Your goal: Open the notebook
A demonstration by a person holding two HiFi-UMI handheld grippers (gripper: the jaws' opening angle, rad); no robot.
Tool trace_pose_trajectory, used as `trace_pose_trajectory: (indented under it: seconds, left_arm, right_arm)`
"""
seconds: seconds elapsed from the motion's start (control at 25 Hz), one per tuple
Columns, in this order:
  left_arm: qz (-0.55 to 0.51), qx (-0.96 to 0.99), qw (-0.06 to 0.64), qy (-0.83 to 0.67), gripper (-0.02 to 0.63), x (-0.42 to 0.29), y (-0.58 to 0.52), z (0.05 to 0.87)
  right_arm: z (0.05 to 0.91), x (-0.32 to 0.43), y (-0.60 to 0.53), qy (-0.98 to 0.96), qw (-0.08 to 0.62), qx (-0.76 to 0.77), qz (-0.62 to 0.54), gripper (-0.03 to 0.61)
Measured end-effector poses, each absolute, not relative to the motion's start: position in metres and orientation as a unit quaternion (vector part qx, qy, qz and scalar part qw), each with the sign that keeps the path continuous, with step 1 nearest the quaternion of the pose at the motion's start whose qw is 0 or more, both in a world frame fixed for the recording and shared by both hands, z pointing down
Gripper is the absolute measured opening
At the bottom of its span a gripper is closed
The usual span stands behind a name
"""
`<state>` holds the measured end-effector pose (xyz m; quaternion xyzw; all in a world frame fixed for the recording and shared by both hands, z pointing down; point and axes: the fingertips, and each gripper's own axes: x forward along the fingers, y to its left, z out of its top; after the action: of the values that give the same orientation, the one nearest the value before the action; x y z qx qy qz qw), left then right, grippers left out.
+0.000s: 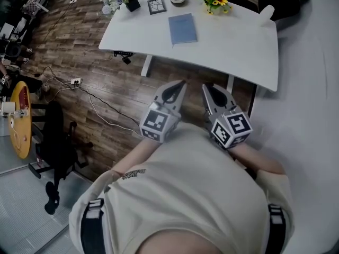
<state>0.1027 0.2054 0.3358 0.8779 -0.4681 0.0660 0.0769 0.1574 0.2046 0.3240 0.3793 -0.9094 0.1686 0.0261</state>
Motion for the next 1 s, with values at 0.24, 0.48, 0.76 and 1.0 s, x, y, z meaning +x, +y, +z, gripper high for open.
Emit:
trace_pose_trajectory:
  seconds: [0.24, 0.48, 0.76, 1.0]
  left_arm:
    - [0.07, 0.875, 0.085, -0.472, 0.002, 0.083, 0.168, 0.342]
    - [0.073, 0.876, 0.092, -0.467, 0.002, 0.065, 0.13, 0.341]
    - [0.073, 0.882, 0.104, -0.454, 0.002, 0.047, 0.078, 0.342]
    - [0.076, 0.89, 0.114, -0.435, 0.002, 0.035, 0.037, 0.343]
  right_arm:
    - [0.331, 0.141, 0.169, -0.906, 0.031, 0.381, 0.182, 0.003]
    - [0.334, 0.123, 0.133, -0.903, 0.039, 0.384, 0.189, 0.003]
    - [0.334, 0.101, 0.082, -0.895, 0.048, 0.397, 0.196, 0.004]
    - [0.338, 0.083, 0.046, -0.888, 0.066, 0.405, 0.207, 0.004]
